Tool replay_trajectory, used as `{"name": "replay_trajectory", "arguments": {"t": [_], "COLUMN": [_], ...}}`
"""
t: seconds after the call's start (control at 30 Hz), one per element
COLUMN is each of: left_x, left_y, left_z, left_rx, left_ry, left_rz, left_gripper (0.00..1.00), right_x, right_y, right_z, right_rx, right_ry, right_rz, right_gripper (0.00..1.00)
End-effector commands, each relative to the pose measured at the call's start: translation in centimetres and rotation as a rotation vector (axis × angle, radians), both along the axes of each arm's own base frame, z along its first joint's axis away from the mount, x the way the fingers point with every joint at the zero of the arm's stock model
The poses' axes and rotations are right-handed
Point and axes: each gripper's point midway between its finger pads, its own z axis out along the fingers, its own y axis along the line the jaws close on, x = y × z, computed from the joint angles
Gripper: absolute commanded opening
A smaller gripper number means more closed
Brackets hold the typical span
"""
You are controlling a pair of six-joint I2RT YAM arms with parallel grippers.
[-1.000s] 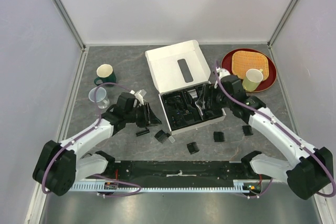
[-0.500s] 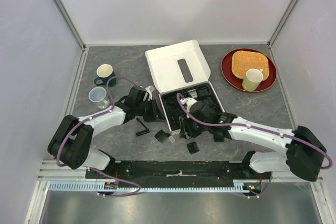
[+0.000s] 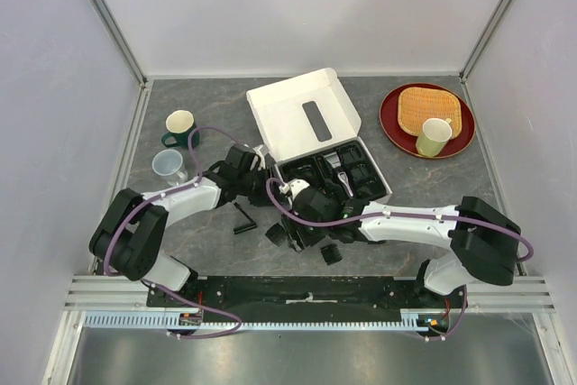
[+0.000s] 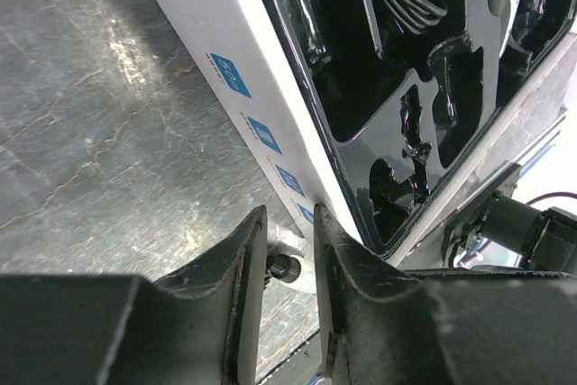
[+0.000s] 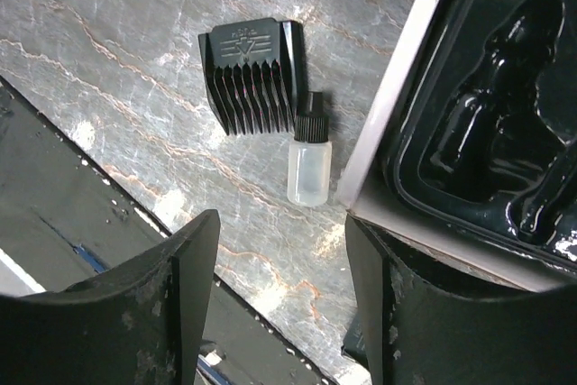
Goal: Sort the hair-cutting tools
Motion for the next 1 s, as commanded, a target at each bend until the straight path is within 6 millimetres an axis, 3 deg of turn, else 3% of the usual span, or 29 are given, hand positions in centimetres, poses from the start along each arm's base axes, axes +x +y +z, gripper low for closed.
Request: {"name": "replay_trajectory", "arguments": {"t": [0.0, 0.17, 0.23, 0.5, 0.83, 0.97], "left_x": [1.8, 2.3, 2.6, 1.4, 0.4, -0.4], "left_y": [0.4, 5.0, 6.7, 11.5, 13.2, 13.9], "left_z": [2.6, 2.5, 3.3, 4.9, 7.8, 9.1], "left_rx": [0.025, 0.222, 0.269, 0.332, 0.268, 0.293], "left_ry": [-0.148, -0.190, -0.228, -0.251, -0.257, -0.254], "left_rz": [0.018, 0.178, 0.245, 0.395, 0.416, 0.399], "left_gripper": [0.35, 0.40, 0.42, 0.47, 0.47, 0.47], "right_x": [1.2, 1.2, 1.2, 1.9, 2.1, 2.0], "right_y": [1.7, 2.5, 2.9, 2.7, 2.5, 2.0], "right_z": [1.1, 0.2, -0.1, -1.3, -2.5, -2.8], "right_rx": [0.017, -0.020, -0.030, -0.097, -0.150, -0.171], "right_ry": [-0.070, -0.090, -0.088, -0.116, -0.121, -0.119], "right_rz": [-0.014, -0.007, -0.012, -0.055, -0.062, -0.068], "right_gripper": [0.66, 0.66, 0.65, 0.59, 0.50, 0.37]}}
